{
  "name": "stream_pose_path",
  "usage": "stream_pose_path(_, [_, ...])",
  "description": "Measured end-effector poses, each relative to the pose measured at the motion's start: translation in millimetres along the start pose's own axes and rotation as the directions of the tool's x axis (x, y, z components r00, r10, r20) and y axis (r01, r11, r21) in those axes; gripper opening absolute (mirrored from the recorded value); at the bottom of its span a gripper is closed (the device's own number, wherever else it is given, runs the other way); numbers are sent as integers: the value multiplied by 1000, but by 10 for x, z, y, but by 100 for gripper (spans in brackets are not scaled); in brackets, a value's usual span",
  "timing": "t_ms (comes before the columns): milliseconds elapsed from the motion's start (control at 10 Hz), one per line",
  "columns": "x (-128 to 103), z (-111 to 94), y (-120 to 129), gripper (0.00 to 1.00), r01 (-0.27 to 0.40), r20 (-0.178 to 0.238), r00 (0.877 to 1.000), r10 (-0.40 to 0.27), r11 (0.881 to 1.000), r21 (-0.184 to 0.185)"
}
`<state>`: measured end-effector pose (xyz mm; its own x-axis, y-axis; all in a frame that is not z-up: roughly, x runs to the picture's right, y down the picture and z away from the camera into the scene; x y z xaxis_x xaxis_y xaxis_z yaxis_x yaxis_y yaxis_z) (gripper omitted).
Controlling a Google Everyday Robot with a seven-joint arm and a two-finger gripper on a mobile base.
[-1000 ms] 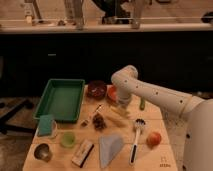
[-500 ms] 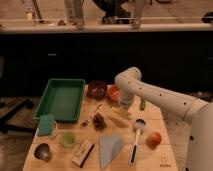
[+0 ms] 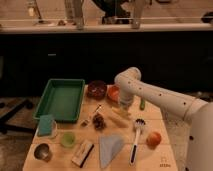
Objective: Place banana in table surface
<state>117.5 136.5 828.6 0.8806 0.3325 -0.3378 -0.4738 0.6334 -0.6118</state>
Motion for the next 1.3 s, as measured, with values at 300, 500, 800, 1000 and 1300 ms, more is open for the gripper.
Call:
stream_pose_path(300, [-5,0,3,80,1,0,1000,-1,1000,0])
stream_pose_path(500, [-1,0,2,80,1,-1,1000,-1,1000,0])
stream_pose_path(800, [0,0,2,80,0,-1,1000,0,1000,0])
stream_pose_path(1000, [2,0,1,80,0,-1,1000,0,1000,0])
stream_pose_path(1300, [2,0,1,80,0,-1,1000,0,1000,0])
